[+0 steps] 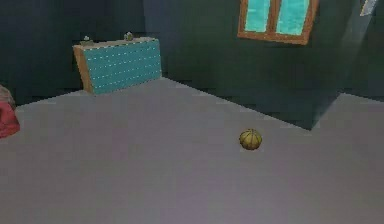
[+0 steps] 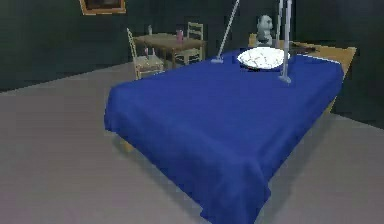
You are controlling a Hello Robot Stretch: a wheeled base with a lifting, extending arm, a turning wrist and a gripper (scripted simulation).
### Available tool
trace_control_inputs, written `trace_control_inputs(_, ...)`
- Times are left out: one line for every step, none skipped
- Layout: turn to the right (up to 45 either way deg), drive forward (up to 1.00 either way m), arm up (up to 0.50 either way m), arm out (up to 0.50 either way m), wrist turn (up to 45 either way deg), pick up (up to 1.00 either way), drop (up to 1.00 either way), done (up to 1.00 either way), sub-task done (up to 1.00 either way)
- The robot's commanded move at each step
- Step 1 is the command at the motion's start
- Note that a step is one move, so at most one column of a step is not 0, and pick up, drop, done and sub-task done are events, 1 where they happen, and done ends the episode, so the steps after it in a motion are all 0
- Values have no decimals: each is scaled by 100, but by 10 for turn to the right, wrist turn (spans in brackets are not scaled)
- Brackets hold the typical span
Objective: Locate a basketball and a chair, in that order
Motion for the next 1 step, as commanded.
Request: trace_control_inputs(420,0,0,0,0,0,0,0,0)
